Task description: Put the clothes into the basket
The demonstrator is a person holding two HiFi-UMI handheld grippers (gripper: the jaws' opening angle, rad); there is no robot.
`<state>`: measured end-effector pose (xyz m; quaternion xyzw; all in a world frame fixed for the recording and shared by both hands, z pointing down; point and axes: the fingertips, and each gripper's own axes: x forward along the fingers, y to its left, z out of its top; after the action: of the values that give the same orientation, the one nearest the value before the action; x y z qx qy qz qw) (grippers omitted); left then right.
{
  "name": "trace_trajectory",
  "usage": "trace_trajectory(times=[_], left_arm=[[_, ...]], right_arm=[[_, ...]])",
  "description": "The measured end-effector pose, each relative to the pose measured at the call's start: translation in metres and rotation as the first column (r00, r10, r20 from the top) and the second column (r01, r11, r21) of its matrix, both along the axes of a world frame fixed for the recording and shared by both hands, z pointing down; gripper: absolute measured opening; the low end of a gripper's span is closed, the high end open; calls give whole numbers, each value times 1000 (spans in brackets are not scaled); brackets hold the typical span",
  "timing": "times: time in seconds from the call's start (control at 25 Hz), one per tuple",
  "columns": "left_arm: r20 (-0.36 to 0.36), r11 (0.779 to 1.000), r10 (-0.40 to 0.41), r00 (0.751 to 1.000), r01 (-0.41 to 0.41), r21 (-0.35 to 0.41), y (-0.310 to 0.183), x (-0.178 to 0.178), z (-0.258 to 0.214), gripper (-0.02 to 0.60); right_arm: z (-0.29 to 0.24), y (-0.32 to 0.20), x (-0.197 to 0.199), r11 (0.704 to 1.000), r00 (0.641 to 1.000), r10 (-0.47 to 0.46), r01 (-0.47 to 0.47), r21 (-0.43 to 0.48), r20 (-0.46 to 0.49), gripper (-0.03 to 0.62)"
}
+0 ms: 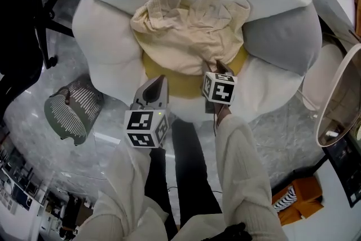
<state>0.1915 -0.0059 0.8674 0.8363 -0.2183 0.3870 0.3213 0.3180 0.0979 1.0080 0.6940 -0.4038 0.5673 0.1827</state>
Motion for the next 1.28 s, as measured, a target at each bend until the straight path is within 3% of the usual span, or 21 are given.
trace_trajectory(times=[0.2, 0.4, 0.76, 1.28], left_arm=[[-1, 1000, -11, 1000, 11, -9, 6, -3, -5, 6], [-3, 1000, -10, 1000, 10, -3, 9, -9, -10, 6], [-7, 999, -41, 999, 41, 19, 1, -26, -28, 6], [-45, 991, -108, 993, 111, 68, -17, -44, -104, 6]], right_arm=[[-2, 1, -1, 1000, 1000, 2, -2, -18, -17, 181], [-5, -6, -8, 1000, 999, -12, 11, -26, -42, 101], [-17, -5, -15, 995, 995, -85, 82, -61, -59, 51], [-125, -31, -20, 989, 987, -109, 120, 85, -118, 43]])
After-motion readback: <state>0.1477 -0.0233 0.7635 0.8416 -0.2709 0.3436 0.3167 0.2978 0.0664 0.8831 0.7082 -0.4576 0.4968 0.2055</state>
